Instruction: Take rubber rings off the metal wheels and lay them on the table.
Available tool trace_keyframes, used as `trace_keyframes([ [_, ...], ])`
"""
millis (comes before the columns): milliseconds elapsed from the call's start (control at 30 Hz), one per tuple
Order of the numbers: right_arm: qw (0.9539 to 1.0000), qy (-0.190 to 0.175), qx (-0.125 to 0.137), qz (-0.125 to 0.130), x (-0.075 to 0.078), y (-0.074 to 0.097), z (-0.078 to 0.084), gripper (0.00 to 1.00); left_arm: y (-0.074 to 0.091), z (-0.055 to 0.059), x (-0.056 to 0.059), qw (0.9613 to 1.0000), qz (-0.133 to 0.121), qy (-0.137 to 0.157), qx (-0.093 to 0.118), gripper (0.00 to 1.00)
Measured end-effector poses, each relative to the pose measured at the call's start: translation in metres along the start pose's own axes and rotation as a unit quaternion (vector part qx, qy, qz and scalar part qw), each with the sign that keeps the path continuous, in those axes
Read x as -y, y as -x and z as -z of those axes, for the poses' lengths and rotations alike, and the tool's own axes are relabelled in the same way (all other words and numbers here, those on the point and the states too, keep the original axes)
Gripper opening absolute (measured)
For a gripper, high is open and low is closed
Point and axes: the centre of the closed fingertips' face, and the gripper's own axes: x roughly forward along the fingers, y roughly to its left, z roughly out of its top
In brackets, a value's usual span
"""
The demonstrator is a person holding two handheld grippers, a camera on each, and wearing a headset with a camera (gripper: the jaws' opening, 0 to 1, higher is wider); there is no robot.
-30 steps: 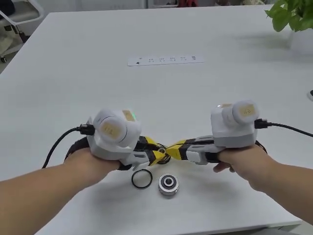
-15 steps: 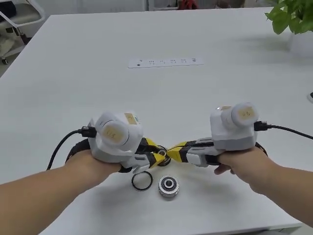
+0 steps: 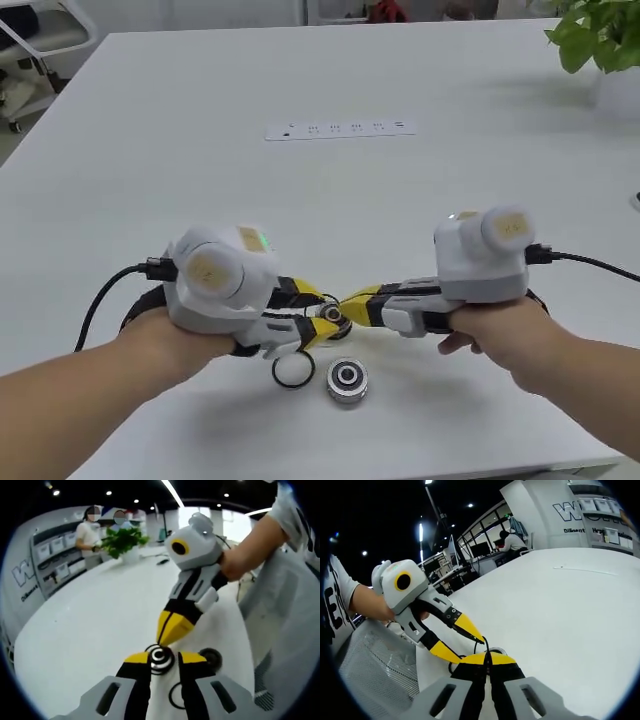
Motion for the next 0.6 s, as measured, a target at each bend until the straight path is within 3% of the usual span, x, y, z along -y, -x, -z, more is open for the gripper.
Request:
trace_keyframes([
  [600, 0.9997, -0.008, 0.012, -0.020, -0.011, 0.003, -0.008, 0.00, 0.027, -0.008, 0.004, 0.9996, 0.002, 0.007, 0.026, 0.39],
])
